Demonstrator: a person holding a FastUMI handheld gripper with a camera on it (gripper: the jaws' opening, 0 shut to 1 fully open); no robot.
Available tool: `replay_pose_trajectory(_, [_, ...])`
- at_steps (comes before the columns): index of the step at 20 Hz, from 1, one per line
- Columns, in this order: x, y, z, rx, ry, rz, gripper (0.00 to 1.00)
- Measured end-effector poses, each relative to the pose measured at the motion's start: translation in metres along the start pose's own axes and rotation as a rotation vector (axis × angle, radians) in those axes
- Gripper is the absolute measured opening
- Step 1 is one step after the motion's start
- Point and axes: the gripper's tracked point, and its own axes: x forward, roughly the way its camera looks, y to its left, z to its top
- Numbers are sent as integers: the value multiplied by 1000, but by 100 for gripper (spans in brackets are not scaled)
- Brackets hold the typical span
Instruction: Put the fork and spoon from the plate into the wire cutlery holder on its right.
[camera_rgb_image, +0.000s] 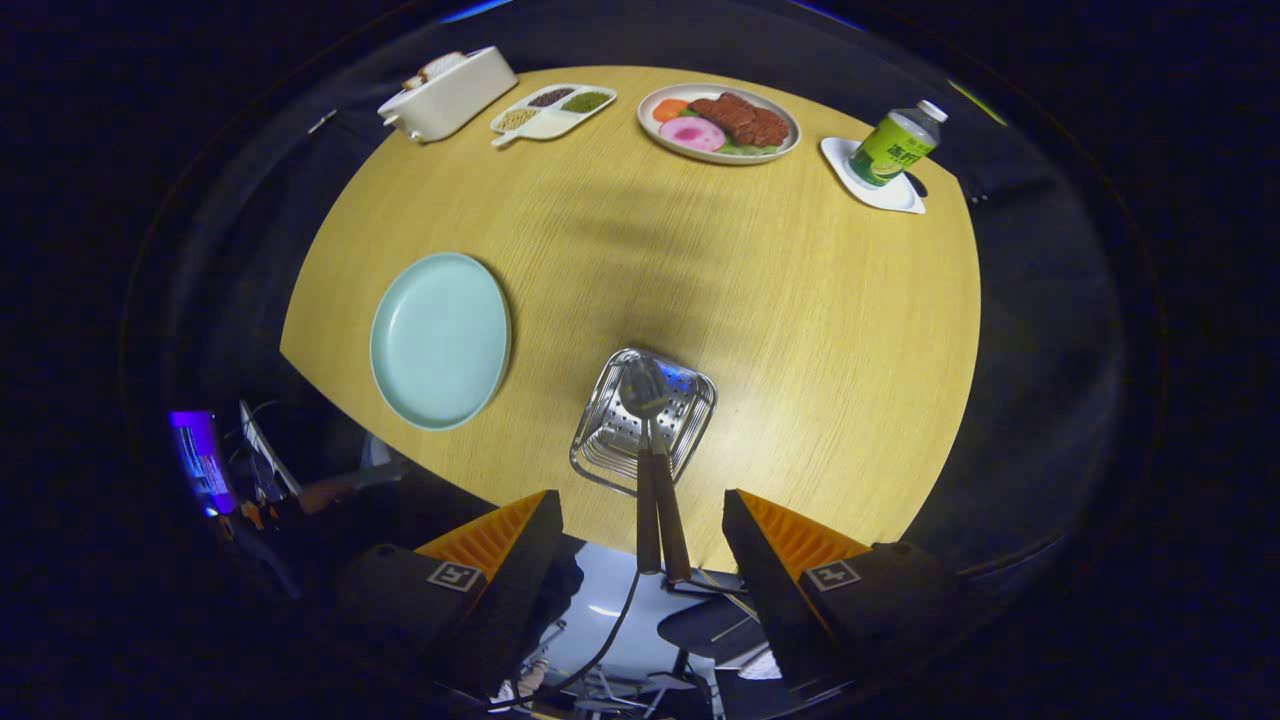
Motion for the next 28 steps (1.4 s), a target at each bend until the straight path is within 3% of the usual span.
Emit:
replay_pose_trajectory(5, [-34,4,25,110,-319,-34,100])
replay_pose_trajectory(15, [-150,41,77,81,-890,-164,100])
replay_pose_trajectory(24, [-242,57,91,100,-1230,-200,100])
replay_pose_trajectory(28, [-254,54,81,114,-1294,-229,99])
